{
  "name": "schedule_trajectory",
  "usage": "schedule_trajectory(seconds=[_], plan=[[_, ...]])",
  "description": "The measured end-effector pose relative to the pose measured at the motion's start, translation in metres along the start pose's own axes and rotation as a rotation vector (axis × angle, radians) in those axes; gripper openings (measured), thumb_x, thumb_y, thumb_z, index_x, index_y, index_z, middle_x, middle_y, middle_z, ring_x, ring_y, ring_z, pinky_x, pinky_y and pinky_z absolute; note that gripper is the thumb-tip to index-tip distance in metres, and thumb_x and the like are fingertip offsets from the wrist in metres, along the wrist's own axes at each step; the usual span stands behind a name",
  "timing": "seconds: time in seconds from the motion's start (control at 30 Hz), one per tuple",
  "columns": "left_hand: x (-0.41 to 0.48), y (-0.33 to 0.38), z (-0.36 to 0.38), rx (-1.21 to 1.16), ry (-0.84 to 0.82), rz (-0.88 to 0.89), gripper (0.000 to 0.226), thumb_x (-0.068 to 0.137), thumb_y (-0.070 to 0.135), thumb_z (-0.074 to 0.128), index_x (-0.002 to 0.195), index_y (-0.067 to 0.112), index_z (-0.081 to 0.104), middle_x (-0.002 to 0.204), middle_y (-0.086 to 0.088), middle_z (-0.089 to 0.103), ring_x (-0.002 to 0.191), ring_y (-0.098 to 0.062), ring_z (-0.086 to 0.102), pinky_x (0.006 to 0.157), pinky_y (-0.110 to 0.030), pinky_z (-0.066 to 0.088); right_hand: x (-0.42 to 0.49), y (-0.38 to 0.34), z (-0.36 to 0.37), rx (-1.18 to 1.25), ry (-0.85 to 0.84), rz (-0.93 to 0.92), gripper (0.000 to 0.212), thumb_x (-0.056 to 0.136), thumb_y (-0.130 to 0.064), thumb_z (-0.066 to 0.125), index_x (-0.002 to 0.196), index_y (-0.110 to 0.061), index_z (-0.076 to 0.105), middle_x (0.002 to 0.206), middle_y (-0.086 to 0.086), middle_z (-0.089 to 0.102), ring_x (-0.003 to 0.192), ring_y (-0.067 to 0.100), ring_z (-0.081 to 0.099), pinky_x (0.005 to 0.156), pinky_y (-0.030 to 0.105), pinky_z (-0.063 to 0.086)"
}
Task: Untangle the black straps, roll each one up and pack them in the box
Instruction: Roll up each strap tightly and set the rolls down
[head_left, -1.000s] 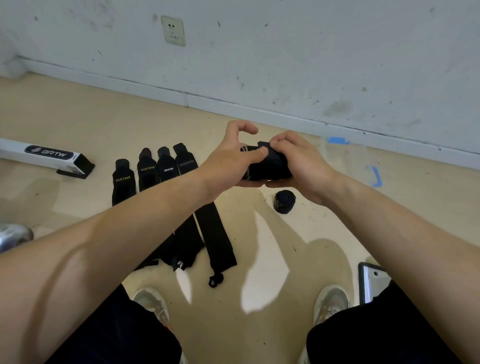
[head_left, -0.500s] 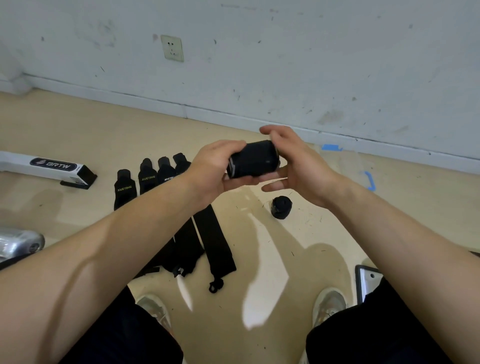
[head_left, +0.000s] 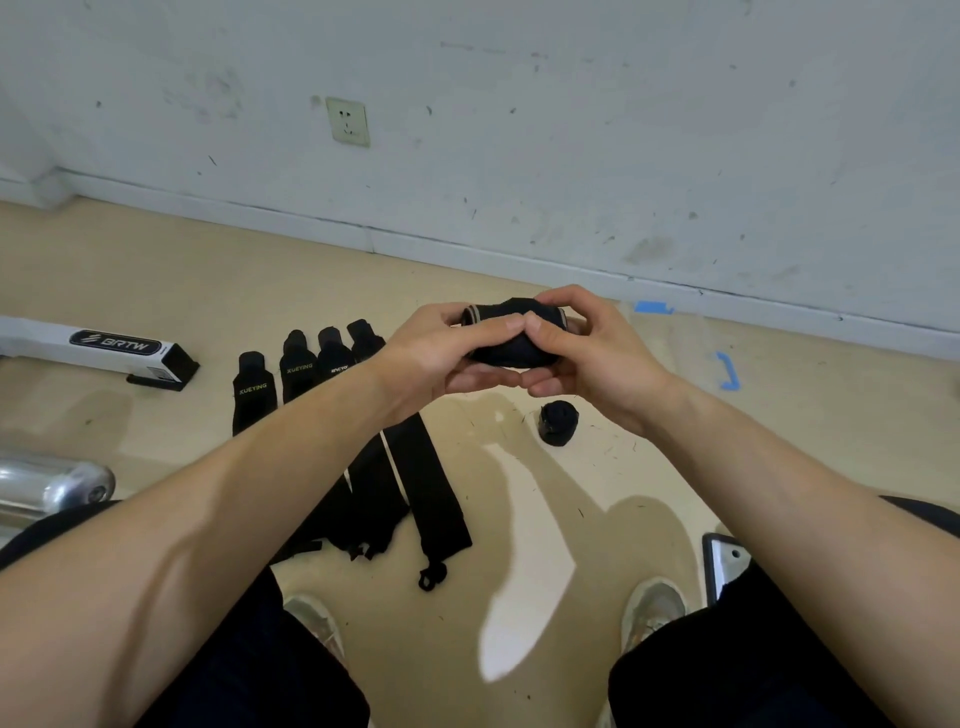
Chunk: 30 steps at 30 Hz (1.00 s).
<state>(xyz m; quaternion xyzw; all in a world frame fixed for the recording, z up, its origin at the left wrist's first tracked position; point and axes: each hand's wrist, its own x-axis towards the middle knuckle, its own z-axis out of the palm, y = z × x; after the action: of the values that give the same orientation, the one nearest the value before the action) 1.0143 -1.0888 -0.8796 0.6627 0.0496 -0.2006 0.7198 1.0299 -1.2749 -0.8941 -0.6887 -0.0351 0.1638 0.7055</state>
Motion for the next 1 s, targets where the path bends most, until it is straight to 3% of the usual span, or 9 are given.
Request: schedule_trajectory(seconds=[0.13,0.27,0.4,0.53,0.63,0.7,0.9,1.0], plan=[[0.007,-0.012,0.004,-0.028,0.053,-0.034,0.037,0.095,0.031,0.071,0.12,0.003,0.07,0.1,-0.013,0.079,0.075,-0.025,0.077,0.063,-0.019,0.058,-0.003,0.009,-0.003,-0.001,0.0,0.071,0.021,0.097,-0.032,0.065,0.114,-0.02,0.061,0.102,0.013,0.069,0.066,0.028,0.072,0.063,0.032,0.058],[0.021,-0.029,0.006,0.011,0.127,-0.125,0.051,0.091,0.052,0.071,0.114,0.006,0.073,0.095,-0.01,0.079,0.07,-0.021,0.075,0.056,-0.02,0.055,0.0,0.025,-0.016,-0.037,-0.084,0.177,0.04,0.091,-0.017,0.074,0.128,-0.014,0.06,0.104,0.005,0.07,0.083,0.026,0.073,0.073,0.033,0.056],[0.045,-0.054,0.007,0.05,0.187,-0.239,0.064,0.088,0.067,0.065,0.118,0.011,0.068,0.109,-0.01,0.075,0.083,-0.029,0.079,0.066,-0.029,0.063,0.013,0.057,-0.017,-0.006,0.045,0.27,0.034,0.089,-0.018,0.077,0.12,-0.012,0.064,0.1,0.007,0.072,0.073,0.021,0.071,0.067,0.031,0.057],[0.081,-0.097,0.016,0.074,0.366,-0.248,0.039,0.101,0.038,0.064,0.129,0.014,0.053,0.12,-0.011,0.061,0.094,-0.029,0.073,0.081,-0.04,0.065,0.028,0.106,-0.013,-0.035,0.266,0.32,0.038,0.084,-0.026,0.082,0.112,-0.012,0.061,0.094,0.005,0.072,0.064,0.015,0.065,0.065,0.03,0.056],[0.105,-0.133,0.032,0.028,0.436,-0.296,0.025,0.104,0.022,0.057,0.124,0.013,0.043,0.107,-0.008,0.056,0.09,-0.026,0.069,0.084,-0.042,0.064,0.037,0.143,-0.014,0.023,0.364,0.322,0.027,0.083,-0.018,0.083,0.098,-0.013,0.061,0.084,0.004,0.067,0.06,0.014,0.057,0.058,0.027,0.052],[0.121,-0.154,0.044,-0.013,0.467,-0.315,0.018,0.106,0.02,0.053,0.119,0.015,0.041,0.099,-0.004,0.053,0.087,-0.024,0.067,0.085,-0.044,0.064,0.045,0.169,-0.021,0.034,0.404,0.319,0.029,0.077,-0.01,0.084,0.099,-0.01,0.065,0.084,0.006,0.068,0.063,0.015,0.058,0.059,0.027,0.05],[0.175,-0.219,0.066,0.058,0.37,-0.448,0.022,0.102,0.02,0.057,0.121,0.012,0.052,0.104,-0.009,0.062,0.087,-0.026,0.066,0.085,-0.043,0.063,0.065,0.243,-0.059,-0.104,0.498,0.403,0.055,0.069,-0.001,0.085,0.116,-0.014,0.059,0.1,0.003,0.068,0.085,0.019,0.069,0.081,0.036,0.06],[0.199,-0.251,0.075,0.105,0.264,-0.483,0.015,0.099,0.015,0.055,0.105,0.011,0.069,0.096,-0.011,0.067,0.082,-0.028,0.062,0.083,-0.039,0.06,0.074,0.279,-0.077,-0.196,0.536,0.426,0.061,0.066,-0.002,0.089,0.117,-0.014,0.057,0.094,-0.002,0.066,0.082,0.014,0.068,0.076,0.028,0.058]])
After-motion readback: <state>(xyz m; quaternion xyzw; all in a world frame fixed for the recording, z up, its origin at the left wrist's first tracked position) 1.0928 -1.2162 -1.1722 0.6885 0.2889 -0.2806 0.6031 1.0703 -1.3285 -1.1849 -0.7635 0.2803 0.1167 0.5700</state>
